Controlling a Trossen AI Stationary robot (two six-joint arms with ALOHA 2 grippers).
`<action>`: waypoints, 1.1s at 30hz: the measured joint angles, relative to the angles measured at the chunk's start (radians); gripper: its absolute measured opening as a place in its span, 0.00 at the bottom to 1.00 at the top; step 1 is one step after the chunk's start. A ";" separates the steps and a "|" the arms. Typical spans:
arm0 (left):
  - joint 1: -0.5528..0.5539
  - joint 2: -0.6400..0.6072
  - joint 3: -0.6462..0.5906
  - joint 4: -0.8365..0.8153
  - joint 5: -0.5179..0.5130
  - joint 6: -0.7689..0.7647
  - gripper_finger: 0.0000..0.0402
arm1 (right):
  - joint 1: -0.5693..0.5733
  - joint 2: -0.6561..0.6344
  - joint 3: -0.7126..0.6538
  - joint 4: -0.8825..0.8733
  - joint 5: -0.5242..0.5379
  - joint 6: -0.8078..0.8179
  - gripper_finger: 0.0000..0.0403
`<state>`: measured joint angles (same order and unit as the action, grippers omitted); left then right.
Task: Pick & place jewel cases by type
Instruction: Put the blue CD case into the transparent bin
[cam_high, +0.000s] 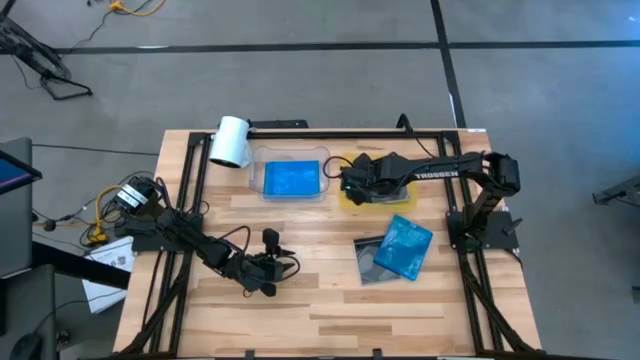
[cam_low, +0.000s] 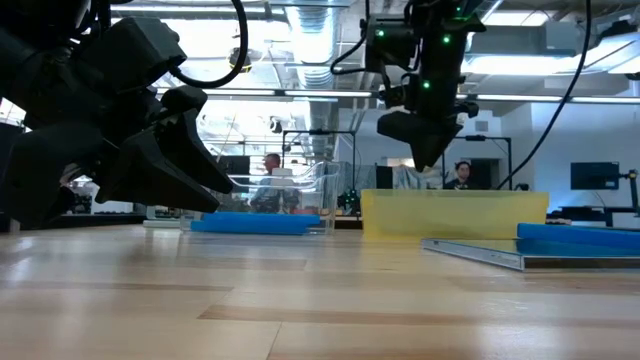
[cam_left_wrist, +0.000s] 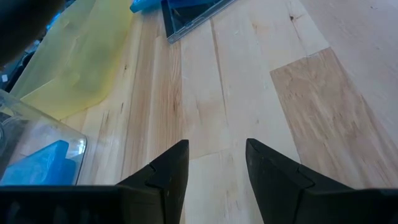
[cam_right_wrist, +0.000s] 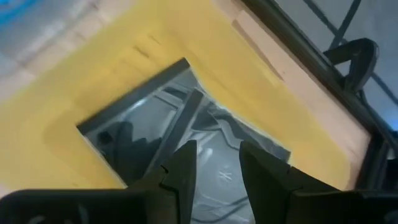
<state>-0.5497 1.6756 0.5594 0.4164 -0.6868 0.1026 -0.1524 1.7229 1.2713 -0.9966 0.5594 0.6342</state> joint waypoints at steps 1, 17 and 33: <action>0.000 0.000 0.000 0.000 0.001 0.000 0.38 | 0.000 0.000 0.000 -0.005 0.002 -0.014 0.29; 0.000 0.000 0.000 0.000 0.002 -0.001 0.38 | 0.279 -0.146 0.000 -0.076 0.229 -0.069 0.29; 0.000 0.000 0.000 0.049 0.001 0.001 0.38 | 0.759 -0.098 -0.001 -0.348 0.201 0.465 0.29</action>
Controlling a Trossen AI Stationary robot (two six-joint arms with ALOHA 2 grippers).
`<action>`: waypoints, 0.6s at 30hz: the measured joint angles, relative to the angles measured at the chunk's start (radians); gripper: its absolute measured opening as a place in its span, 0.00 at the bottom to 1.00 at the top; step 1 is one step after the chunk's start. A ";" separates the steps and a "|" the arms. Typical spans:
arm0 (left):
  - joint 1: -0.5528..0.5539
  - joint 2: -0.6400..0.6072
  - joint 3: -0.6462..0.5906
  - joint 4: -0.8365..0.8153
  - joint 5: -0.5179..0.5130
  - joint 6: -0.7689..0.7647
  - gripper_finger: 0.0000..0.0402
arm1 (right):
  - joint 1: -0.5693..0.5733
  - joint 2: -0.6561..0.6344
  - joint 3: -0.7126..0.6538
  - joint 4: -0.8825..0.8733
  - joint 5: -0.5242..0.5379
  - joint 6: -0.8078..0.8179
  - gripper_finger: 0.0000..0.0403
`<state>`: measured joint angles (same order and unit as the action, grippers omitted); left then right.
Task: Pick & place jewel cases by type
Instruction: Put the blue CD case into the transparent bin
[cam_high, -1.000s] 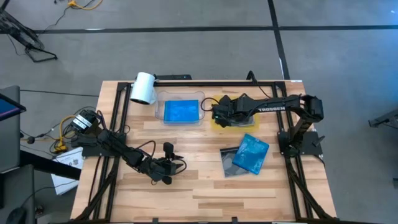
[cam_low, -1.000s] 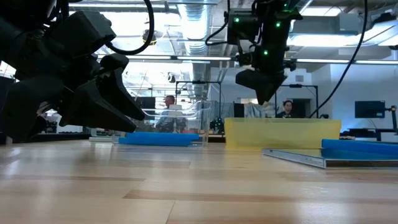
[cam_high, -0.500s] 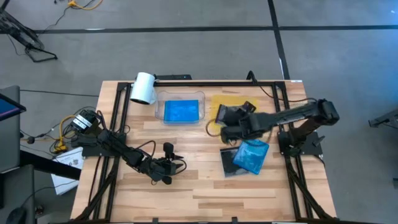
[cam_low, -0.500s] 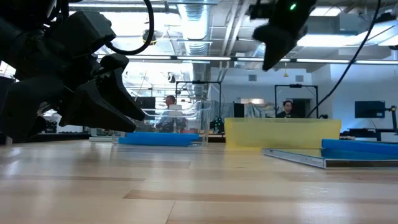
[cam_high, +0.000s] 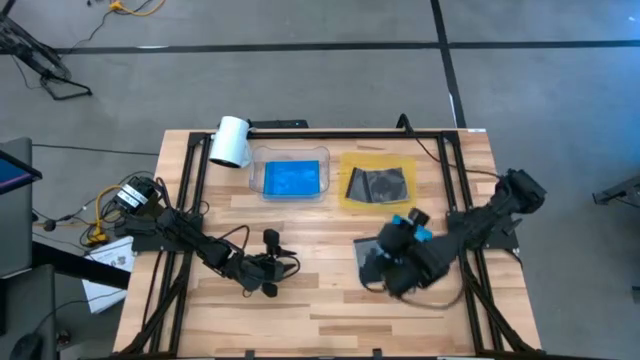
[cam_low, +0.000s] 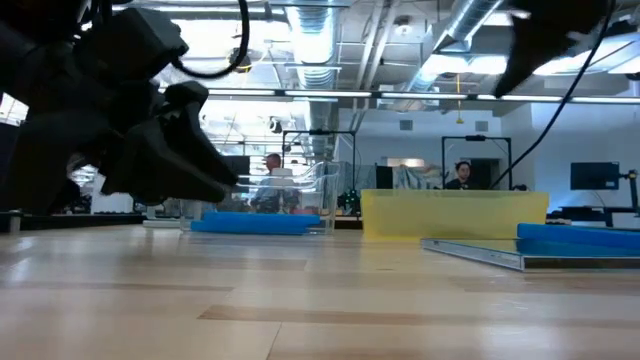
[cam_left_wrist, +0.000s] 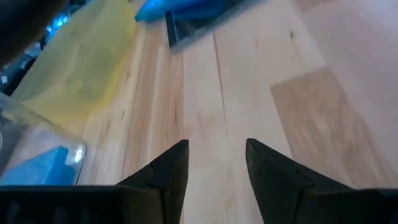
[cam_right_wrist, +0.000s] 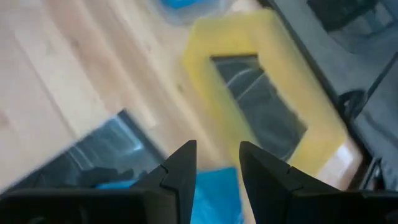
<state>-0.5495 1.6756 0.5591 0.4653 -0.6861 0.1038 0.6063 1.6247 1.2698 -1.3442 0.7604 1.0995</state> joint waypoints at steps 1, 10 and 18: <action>0.000 0.000 0.000 0.022 0.000 0.011 0.38 | 0.027 0.012 -0.006 -0.014 -0.004 0.055 0.29; 0.001 0.000 0.000 0.172 0.004 0.089 0.38 | 0.197 0.145 -0.172 -0.020 -0.128 0.576 0.29; 0.019 0.000 0.000 0.189 0.002 0.078 0.38 | 0.199 0.134 -0.255 -0.003 -0.165 0.835 0.29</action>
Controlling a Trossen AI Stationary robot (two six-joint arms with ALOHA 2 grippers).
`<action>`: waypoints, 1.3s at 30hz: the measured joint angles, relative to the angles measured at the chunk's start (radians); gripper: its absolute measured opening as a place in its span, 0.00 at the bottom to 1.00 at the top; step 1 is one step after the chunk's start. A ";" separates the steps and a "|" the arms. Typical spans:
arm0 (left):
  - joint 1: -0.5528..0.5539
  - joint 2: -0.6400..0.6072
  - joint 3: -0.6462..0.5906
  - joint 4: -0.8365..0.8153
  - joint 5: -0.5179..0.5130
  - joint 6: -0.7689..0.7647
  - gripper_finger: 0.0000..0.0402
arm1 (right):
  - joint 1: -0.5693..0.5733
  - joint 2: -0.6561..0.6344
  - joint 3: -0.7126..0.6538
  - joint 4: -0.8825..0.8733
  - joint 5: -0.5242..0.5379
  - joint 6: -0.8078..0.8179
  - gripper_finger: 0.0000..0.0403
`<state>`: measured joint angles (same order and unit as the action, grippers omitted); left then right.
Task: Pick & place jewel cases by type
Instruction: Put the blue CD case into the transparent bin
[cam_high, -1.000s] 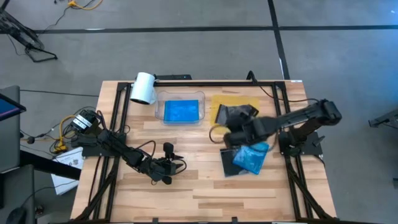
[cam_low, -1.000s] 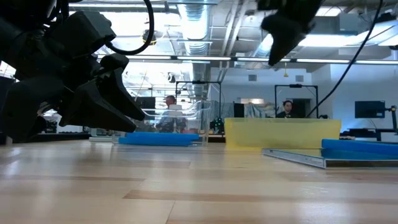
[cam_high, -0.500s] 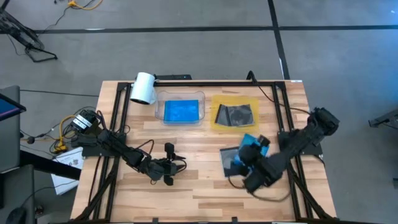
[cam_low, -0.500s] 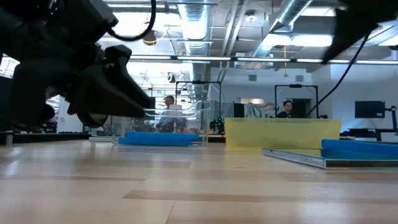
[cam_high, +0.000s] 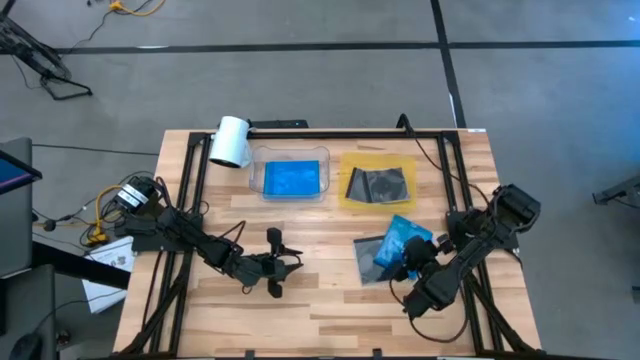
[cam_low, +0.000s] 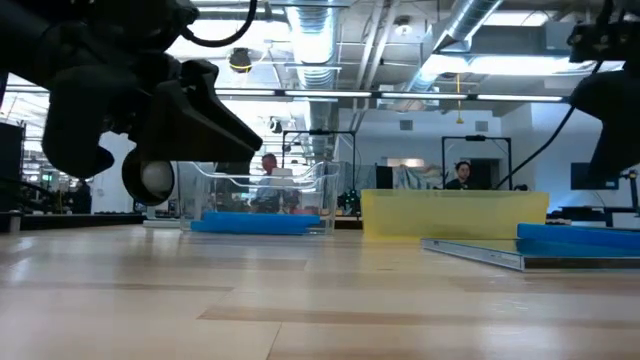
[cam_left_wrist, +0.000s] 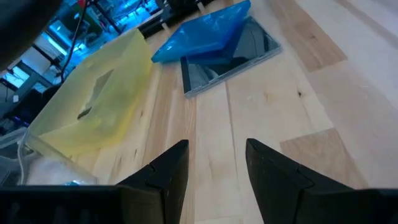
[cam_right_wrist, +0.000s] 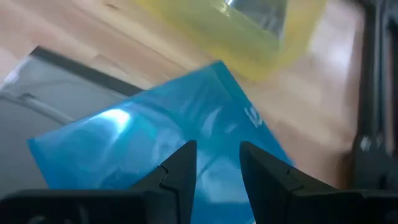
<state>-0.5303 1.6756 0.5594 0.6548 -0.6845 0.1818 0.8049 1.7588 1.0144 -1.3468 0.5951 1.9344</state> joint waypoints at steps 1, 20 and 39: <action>0.004 0.000 0.000 0.000 0.006 -0.006 0.38 | -0.005 -0.017 -0.015 0.018 -0.016 0.031 0.29; 0.005 0.000 0.000 -0.014 0.026 -0.028 0.38 | -0.110 -0.116 -0.156 0.404 -0.133 -0.114 0.29; 0.005 0.000 0.000 -0.017 0.051 -0.067 0.38 | -0.153 -0.116 -0.156 0.772 -0.112 -0.457 0.29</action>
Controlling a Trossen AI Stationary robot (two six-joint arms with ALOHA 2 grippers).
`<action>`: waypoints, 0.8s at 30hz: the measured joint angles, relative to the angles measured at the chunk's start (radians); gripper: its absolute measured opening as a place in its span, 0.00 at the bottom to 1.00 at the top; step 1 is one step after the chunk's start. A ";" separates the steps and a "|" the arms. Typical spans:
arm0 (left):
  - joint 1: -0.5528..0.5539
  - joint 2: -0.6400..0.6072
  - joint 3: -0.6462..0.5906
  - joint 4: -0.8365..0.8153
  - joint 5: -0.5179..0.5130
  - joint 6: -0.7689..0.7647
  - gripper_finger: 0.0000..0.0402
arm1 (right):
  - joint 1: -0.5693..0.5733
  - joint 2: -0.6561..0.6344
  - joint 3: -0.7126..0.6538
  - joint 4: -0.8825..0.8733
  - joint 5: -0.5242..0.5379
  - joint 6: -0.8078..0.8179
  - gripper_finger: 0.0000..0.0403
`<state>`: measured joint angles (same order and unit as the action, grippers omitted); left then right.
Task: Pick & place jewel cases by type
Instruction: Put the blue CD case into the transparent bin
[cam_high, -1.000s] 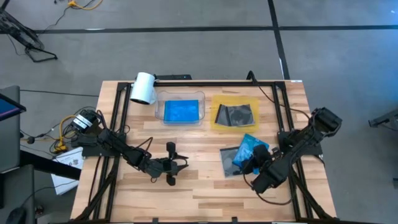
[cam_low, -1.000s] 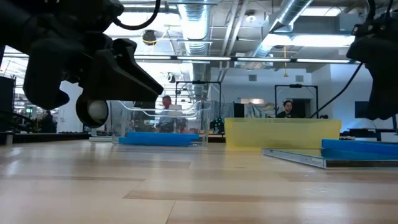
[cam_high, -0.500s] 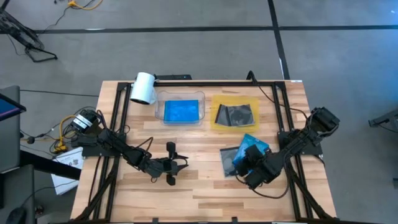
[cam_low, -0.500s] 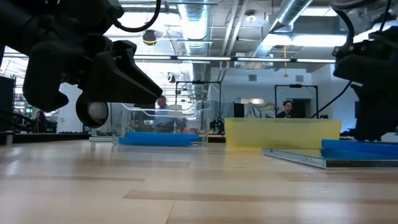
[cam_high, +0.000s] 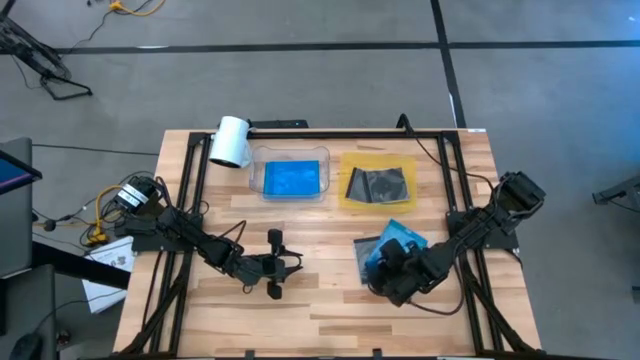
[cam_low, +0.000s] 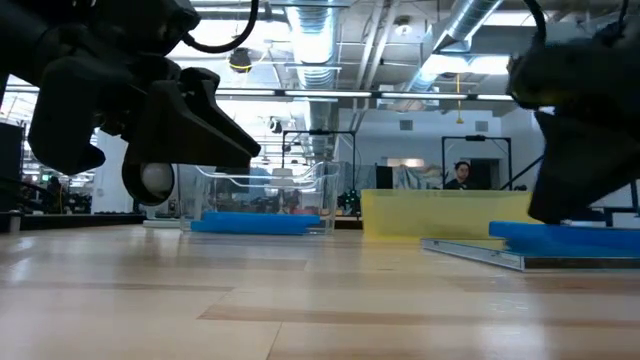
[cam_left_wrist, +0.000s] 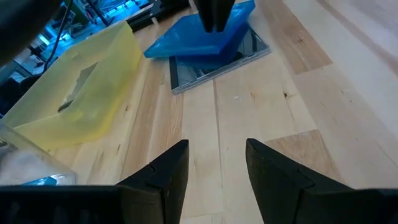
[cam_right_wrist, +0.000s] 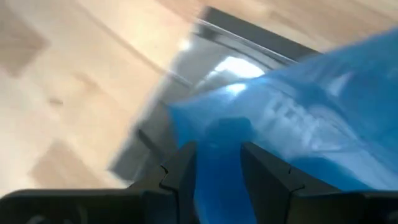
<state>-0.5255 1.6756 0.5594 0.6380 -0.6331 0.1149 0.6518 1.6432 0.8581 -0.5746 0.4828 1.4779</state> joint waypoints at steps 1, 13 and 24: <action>0.000 0.000 0.000 0.000 0.000 -0.004 0.38 | 0.000 0.000 0.000 0.029 0.008 -0.023 0.29; 0.042 0.000 0.000 0.073 0.137 -0.084 0.38 | 0.058 -0.017 0.028 -0.056 0.198 -0.003 0.26; 0.070 0.000 0.000 0.066 0.184 -0.097 0.38 | 0.063 -0.003 -0.008 -0.385 0.094 0.284 0.25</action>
<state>-0.4553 1.6756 0.5594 0.7043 -0.4492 0.0177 0.7147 1.6402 0.8497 -0.9592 0.5766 1.7622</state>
